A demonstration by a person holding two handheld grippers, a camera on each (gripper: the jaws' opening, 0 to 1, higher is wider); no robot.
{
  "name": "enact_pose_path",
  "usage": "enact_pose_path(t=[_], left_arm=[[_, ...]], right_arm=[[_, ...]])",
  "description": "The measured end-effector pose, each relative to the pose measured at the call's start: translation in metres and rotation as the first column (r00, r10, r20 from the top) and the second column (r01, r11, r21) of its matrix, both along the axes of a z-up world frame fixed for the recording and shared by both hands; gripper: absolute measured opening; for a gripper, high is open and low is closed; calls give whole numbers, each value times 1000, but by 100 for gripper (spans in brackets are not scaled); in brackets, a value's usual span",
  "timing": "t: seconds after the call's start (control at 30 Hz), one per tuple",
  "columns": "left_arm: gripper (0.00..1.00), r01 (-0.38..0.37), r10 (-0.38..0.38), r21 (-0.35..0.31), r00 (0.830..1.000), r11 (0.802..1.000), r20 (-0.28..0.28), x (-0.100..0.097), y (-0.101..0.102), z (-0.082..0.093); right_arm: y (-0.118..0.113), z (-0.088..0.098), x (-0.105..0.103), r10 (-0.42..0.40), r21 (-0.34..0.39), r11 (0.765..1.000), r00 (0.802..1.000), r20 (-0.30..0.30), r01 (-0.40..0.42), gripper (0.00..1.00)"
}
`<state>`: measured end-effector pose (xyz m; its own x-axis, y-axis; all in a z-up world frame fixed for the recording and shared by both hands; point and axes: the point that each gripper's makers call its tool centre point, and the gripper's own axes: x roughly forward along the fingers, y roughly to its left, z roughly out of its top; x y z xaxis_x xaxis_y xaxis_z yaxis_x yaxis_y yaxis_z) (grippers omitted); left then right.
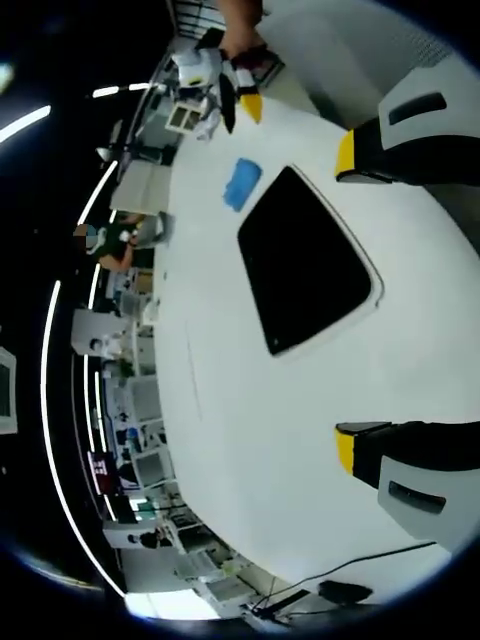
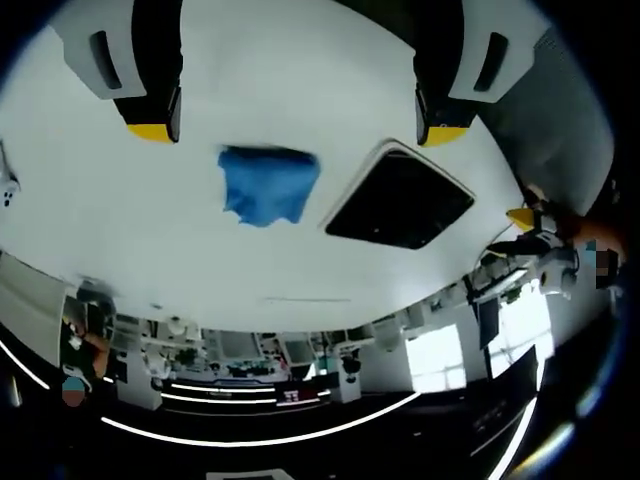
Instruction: Wipe the mirror surface with the cleaning cloth until all visible marks leave the cleaned area.
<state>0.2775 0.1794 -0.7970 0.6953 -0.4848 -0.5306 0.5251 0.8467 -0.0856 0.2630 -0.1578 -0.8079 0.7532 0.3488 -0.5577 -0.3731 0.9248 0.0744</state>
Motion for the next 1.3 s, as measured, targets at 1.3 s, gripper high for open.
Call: enact_pose_path(t=[1.3], left_arm=[[100, -3, 3, 13, 1000, 1000, -2, -2, 4, 0]], right_arm=[[6, -4, -10, 6, 11, 1000, 1000, -12, -6, 96]])
